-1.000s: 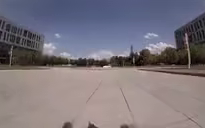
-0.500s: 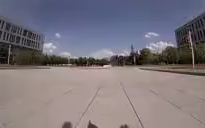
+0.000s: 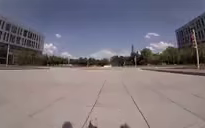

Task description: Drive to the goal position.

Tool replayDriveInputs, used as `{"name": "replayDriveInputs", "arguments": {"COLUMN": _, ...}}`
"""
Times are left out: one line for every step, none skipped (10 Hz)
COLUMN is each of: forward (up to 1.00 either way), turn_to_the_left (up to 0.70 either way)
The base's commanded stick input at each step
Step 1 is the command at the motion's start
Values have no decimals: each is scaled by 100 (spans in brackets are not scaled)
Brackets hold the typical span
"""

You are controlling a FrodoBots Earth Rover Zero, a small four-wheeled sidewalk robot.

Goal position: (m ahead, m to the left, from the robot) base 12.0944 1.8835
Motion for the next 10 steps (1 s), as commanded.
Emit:
{"name": "replayDriveInputs", "arguments": {"forward": 100, "turn_to_the_left": 0}}
{"name": "replayDriveInputs", "arguments": {"forward": 100, "turn_to_the_left": 0}}
{"name": "replayDriveInputs", "arguments": {"forward": 100, "turn_to_the_left": 0}}
{"name": "replayDriveInputs", "arguments": {"forward": 100, "turn_to_the_left": 0}}
{"name": "replayDriveInputs", "arguments": {"forward": 100, "turn_to_the_left": 0}}
{"name": "replayDriveInputs", "arguments": {"forward": 100, "turn_to_the_left": 0}}
{"name": "replayDriveInputs", "arguments": {"forward": 100, "turn_to_the_left": 0}}
{"name": "replayDriveInputs", "arguments": {"forward": 100, "turn_to_the_left": 0}}
{"name": "replayDriveInputs", "arguments": {"forward": 100, "turn_to_the_left": 0}}
{"name": "replayDriveInputs", "arguments": {"forward": 100, "turn_to_the_left": 0}}
